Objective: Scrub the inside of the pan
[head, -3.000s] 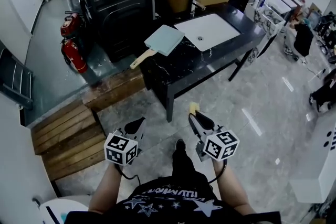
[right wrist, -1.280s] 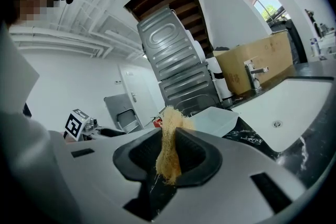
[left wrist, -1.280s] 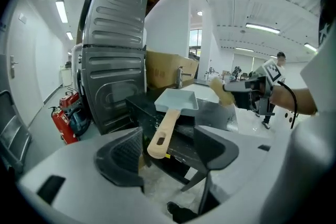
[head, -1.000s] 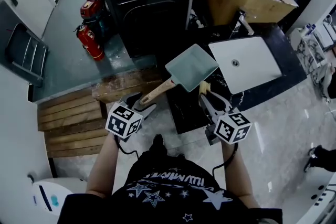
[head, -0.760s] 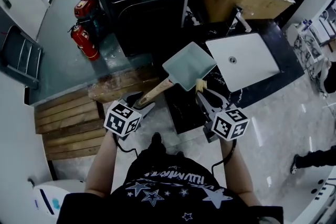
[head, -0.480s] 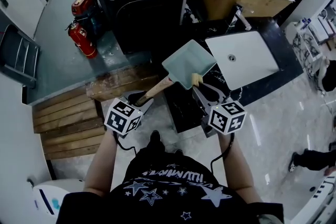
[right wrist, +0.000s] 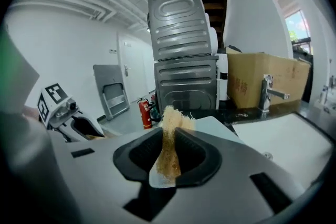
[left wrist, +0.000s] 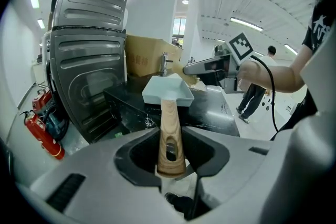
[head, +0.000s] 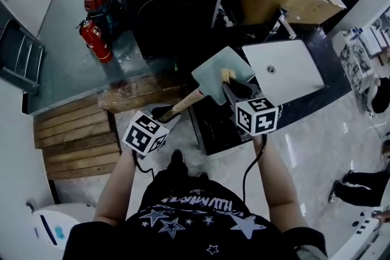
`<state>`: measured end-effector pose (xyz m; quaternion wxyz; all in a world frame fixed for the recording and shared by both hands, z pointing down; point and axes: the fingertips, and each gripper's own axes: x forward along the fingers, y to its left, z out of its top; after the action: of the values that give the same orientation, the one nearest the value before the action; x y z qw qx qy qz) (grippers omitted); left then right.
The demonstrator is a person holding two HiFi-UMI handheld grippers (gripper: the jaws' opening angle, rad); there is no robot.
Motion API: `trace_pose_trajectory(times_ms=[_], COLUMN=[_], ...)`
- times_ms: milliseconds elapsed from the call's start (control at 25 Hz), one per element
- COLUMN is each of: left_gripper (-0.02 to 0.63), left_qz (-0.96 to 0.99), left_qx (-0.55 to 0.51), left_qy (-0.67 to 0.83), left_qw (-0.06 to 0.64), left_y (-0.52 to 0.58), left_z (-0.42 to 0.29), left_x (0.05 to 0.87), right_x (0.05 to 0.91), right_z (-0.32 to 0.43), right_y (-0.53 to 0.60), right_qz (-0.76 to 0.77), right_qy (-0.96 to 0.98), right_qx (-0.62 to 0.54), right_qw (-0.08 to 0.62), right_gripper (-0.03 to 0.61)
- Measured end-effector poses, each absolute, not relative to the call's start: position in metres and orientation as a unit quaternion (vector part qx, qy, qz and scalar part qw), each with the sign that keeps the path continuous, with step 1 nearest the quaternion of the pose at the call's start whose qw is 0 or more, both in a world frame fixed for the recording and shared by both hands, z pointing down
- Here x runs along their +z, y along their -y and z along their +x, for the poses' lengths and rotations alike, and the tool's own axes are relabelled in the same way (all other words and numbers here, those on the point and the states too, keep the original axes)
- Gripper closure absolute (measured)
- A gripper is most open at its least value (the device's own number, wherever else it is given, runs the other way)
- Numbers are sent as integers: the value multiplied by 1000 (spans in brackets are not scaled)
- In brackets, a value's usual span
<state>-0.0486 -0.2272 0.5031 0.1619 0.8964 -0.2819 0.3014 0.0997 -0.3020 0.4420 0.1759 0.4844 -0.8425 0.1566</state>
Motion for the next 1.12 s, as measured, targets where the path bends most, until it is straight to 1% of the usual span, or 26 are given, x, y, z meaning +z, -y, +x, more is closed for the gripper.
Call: trace_pose_trajectory(times_ms=[160, 400, 680, 800, 920, 1120], left_gripper=[480, 480, 480, 480, 480, 480], left_qz=[896, 897, 898, 898, 899, 899], left_qx=[300, 296, 294, 295, 293, 293], left_qy=[282, 281, 278, 278, 277, 276], left_qw=[168, 169, 174, 174, 171, 171], left_y=[228, 228, 228, 227, 228, 228], left_z=[-48, -49, -49, -49, -50, -49], left_x=[503, 501, 503, 502, 502, 502], right_x=[449, 473, 513, 533, 530, 544], right_z=[107, 117, 128, 132, 133, 134], right_y=[337, 376, 403, 416, 422, 420], right_qz=[493, 504, 499, 494, 497, 461], right_qy=[828, 799, 759, 753, 742, 734], right_qx=[132, 137, 152, 146, 129, 120], right_qw=[232, 297, 391, 410, 432, 484], right_gripper=[502, 502, 502, 502, 503, 506])
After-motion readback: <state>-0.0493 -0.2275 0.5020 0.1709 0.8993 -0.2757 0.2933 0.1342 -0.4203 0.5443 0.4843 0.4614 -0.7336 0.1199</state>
